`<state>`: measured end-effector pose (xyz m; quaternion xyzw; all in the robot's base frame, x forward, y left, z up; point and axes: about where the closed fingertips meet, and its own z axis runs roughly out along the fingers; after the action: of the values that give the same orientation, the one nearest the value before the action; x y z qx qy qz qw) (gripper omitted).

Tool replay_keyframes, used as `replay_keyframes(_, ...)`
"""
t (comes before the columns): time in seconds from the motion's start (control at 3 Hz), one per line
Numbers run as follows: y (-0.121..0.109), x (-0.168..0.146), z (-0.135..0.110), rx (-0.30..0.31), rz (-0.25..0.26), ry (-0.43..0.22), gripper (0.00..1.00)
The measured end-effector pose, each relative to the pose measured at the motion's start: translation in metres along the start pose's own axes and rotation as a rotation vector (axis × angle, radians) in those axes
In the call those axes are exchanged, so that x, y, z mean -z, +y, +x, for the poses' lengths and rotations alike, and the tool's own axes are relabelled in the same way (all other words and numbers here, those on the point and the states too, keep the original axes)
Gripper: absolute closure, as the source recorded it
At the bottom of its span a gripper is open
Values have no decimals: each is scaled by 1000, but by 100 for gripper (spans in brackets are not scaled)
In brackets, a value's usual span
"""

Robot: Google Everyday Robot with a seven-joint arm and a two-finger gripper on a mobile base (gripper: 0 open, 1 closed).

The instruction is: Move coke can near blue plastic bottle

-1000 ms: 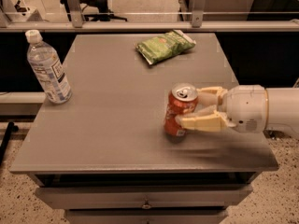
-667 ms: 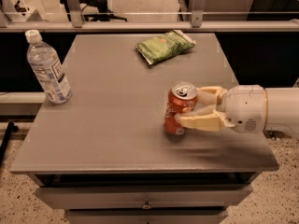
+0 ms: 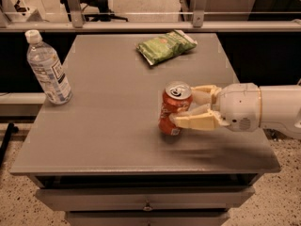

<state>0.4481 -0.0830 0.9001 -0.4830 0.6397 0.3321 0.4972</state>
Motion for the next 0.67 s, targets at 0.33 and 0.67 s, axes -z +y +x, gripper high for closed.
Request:
replay_keyframes(0.33,2,-47,-20,41,-58,4,100)
replay_keyframes(0.67,-6,-122,-52,94,-119,6,100)
